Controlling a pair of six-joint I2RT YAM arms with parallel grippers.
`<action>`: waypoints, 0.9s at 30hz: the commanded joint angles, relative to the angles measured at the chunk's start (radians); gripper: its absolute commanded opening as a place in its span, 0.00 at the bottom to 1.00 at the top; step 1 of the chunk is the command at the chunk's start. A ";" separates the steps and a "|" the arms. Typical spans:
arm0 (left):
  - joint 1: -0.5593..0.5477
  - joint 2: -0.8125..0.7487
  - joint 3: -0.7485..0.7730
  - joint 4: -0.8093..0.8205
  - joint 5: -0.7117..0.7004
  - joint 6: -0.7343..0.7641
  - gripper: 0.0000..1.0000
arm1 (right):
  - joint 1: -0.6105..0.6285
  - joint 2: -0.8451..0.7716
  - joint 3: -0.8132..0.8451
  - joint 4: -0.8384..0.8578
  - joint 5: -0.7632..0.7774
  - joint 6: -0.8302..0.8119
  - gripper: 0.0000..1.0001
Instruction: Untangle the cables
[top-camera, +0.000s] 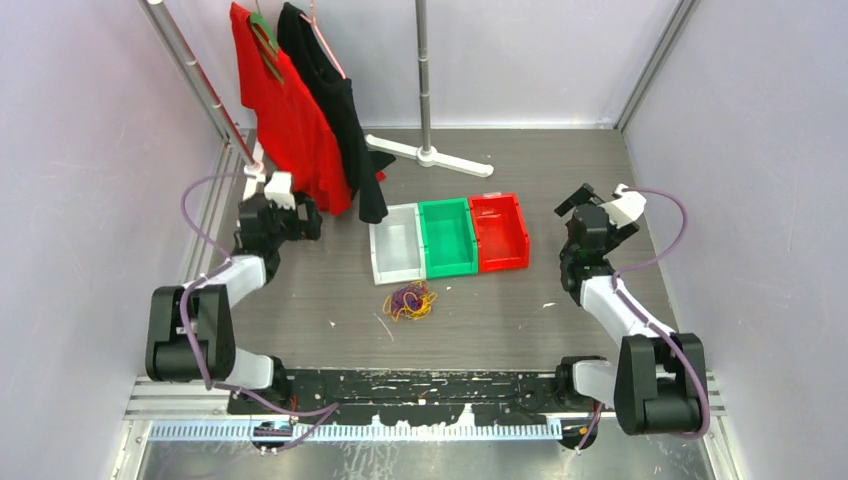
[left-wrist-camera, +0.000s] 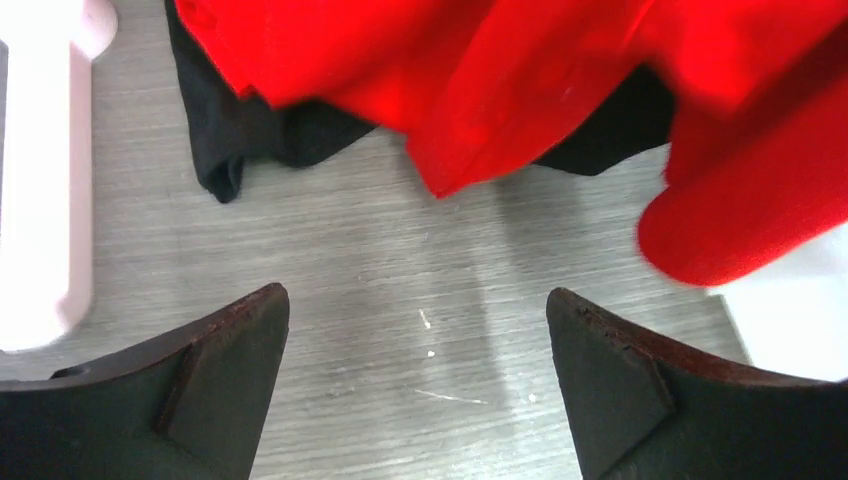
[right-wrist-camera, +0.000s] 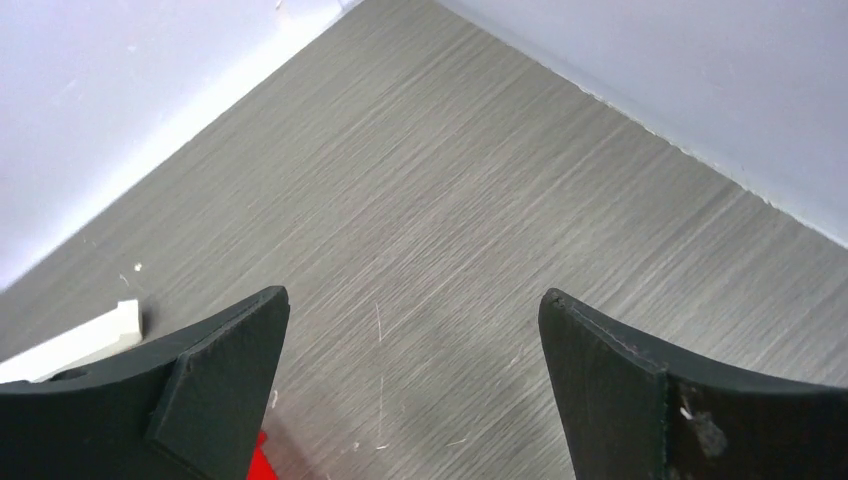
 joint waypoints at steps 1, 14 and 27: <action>0.000 -0.088 0.219 -0.474 0.111 0.082 1.00 | -0.014 -0.056 0.116 -0.269 -0.027 0.183 1.00; -0.019 -0.257 0.348 -1.060 0.442 0.199 1.00 | 0.433 -0.138 0.235 -0.512 -0.216 0.069 1.00; -0.236 -0.275 0.376 -1.245 0.361 0.285 0.88 | 0.902 -0.035 0.215 -0.480 -0.260 0.102 0.81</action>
